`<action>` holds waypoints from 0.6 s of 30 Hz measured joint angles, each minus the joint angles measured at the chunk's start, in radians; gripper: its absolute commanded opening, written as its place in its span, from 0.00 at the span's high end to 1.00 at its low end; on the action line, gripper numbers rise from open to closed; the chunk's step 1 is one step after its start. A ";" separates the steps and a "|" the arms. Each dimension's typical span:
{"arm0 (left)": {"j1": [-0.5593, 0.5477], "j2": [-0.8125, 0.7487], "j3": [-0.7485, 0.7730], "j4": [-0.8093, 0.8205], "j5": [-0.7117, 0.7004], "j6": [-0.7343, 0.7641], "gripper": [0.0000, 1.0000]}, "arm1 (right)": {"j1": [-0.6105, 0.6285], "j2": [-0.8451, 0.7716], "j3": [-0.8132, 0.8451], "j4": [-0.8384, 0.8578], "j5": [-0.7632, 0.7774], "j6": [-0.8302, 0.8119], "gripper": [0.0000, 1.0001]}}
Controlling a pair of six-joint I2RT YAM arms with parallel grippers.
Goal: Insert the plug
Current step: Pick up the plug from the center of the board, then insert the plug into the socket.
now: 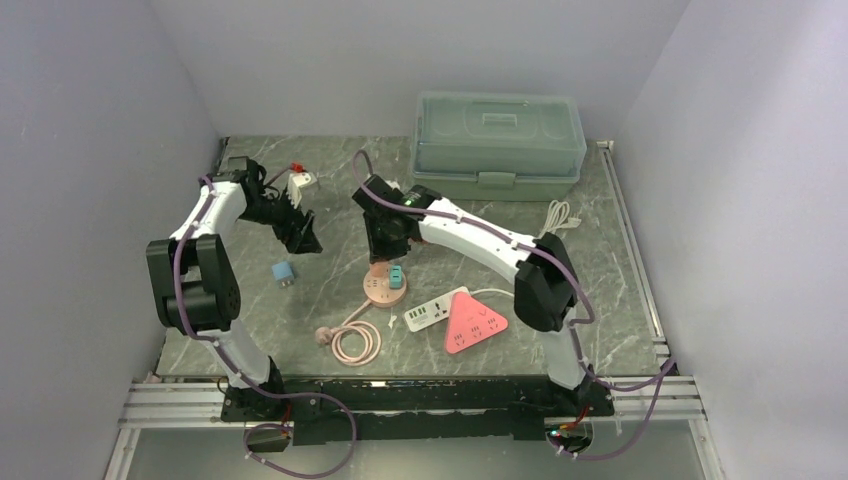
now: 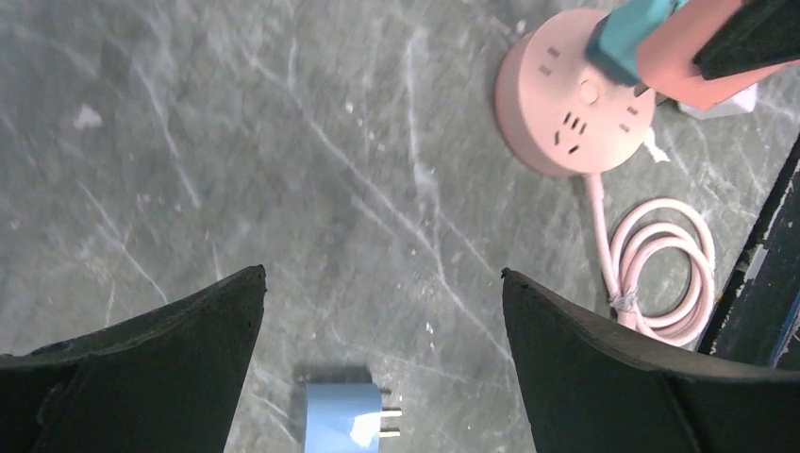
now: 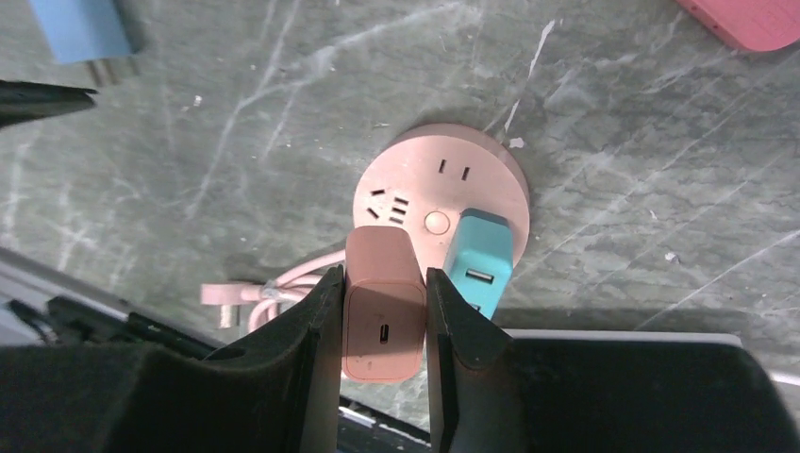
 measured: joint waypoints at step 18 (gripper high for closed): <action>0.040 0.026 -0.023 0.072 -0.212 -0.096 0.00 | 0.052 0.106 0.068 -0.101 0.082 -0.031 1.00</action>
